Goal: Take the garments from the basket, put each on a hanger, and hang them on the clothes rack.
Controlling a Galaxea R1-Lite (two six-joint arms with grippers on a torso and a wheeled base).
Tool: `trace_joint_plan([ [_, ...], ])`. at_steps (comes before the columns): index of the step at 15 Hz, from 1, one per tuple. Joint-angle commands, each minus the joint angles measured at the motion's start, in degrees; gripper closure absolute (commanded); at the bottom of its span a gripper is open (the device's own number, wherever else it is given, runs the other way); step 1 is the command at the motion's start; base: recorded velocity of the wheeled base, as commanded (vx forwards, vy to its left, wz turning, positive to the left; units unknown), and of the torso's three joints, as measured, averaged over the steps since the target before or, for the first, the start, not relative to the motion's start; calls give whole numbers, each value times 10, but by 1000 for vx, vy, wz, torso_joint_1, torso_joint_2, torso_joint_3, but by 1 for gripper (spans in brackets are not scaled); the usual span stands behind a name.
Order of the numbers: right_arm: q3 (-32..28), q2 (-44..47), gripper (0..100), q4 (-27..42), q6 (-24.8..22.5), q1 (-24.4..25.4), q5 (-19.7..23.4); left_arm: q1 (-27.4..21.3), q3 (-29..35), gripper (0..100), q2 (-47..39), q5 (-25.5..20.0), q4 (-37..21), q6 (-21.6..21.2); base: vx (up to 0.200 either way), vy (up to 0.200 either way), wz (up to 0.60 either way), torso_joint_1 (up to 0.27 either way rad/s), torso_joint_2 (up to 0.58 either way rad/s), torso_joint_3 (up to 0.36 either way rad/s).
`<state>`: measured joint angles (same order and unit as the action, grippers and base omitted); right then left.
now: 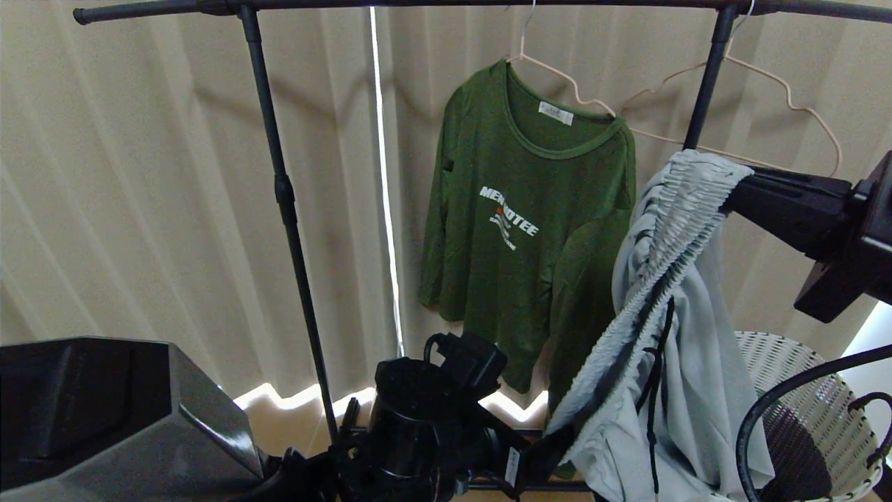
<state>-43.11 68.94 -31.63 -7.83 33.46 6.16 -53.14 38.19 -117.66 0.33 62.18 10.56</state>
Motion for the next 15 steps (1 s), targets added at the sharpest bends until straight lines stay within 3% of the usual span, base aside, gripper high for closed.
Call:
trace_joint_plan([
  [1,0,-6,100,0,-1,0,0,0,-25,100,2,0,18,-2,0,0,0,0,0,0],
  [4,-2,0,100,4,-1,-2,-2,0,-64,100,2,5,86,-10,0,0,0,0,0,0],
  [7,-20,22,100,4,-1,-7,-3,10,-154,100,10,59,184,-74,0,0,0,0,0,0],
  [8,-28,35,100,3,-1,-10,-2,28,-182,100,39,60,194,-101,0,0,0,0,0,0],
  [10,-37,57,100,-1,-1,-12,-2,57,-195,100,103,59,177,-111,0,0,0,0,0,0],
  [13,-70,109,100,-4,-1,-12,-1,129,-151,100,266,52,6,-111,0,0,0,0,0,0],
  [15,-102,143,100,-14,1,-12,1,184,-64,100,371,35,-166,-111,0,0,0,0,0,0],
])
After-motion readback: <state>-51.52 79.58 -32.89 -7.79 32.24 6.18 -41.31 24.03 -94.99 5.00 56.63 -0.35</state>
